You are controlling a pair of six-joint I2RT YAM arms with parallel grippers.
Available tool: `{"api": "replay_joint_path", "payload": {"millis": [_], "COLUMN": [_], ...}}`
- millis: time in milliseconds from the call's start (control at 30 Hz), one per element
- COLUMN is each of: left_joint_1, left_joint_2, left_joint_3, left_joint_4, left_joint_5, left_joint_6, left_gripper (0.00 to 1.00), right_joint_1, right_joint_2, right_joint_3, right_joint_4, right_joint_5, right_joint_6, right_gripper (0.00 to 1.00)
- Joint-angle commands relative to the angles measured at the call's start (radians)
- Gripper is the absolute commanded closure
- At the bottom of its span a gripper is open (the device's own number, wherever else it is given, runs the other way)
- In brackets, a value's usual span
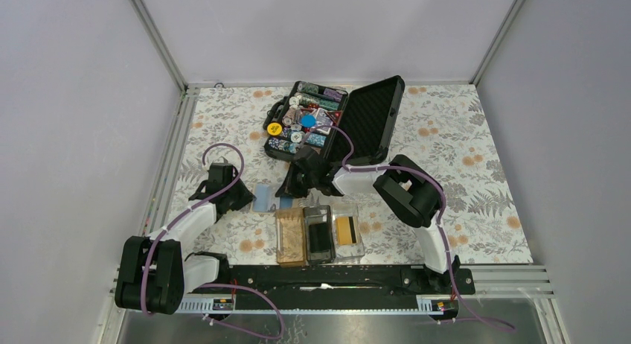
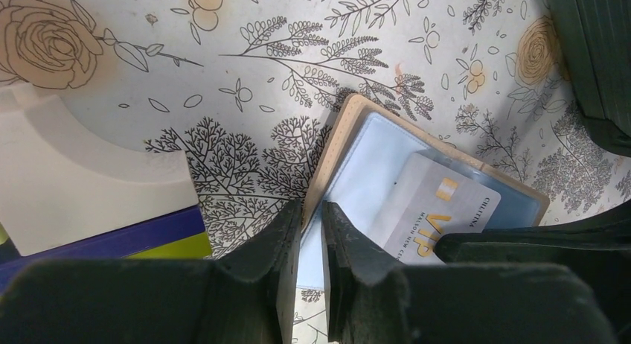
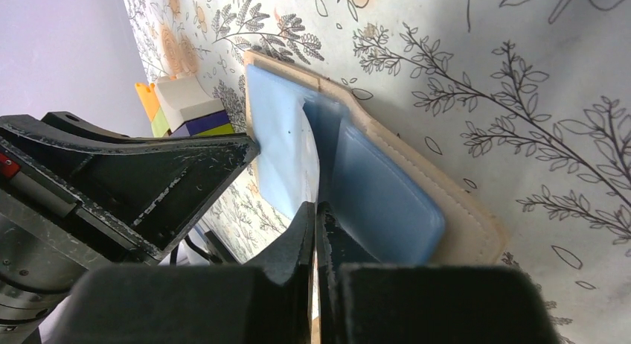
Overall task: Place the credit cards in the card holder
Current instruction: Insert the credit card into the card holder.
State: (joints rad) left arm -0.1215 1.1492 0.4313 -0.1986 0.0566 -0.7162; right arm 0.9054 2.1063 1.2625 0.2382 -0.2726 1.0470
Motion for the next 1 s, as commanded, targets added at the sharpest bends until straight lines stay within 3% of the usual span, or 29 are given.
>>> {"api": "replay_joint_path", "payload": {"millis": [0, 267, 400, 733, 867, 967], "left_joint_1": [-0.007, -0.007, -0.007, -0.007, -0.007, -0.007], "left_joint_2": [-0.007, -0.021, -0.024, -0.025, -0.041, -0.054], "left_joint_3": [-0.020, -0.026, -0.034, -0.057, -0.066, -0.062], "left_joint_4": [0.016, 0.020, 0.037, 0.068, 0.071, 0.055], "left_joint_5": [0.028, 0.039, 0.066, 0.122, 0.126, 0.105], "left_joint_6": [-0.008, -0.001, 0.006, -0.014, -0.028, -0.024], "left_gripper": [0.82, 0.77, 0.72, 0.73, 0.72, 0.72], "right_joint_1": [0.020, 0.018, 0.024, 0.051, 0.053, 0.052], "right_joint_2": [-0.041, 0.006, 0.017, 0.102, 0.108, 0.079], "right_joint_3": [-0.028, 0.004, 0.026, 0.132, 0.162, 0.161], "right_joint_4": [-0.068, -0.093, -0.125, -0.148, -0.178, -0.215], "right_joint_5": [0.061, 0.051, 0.082, 0.115, 0.137, 0.186], "right_joint_6": [-0.030, -0.052, -0.073, -0.091, -0.117, -0.161], "right_gripper": [1.00, 1.00, 0.93, 0.89, 0.82, 0.72]}}
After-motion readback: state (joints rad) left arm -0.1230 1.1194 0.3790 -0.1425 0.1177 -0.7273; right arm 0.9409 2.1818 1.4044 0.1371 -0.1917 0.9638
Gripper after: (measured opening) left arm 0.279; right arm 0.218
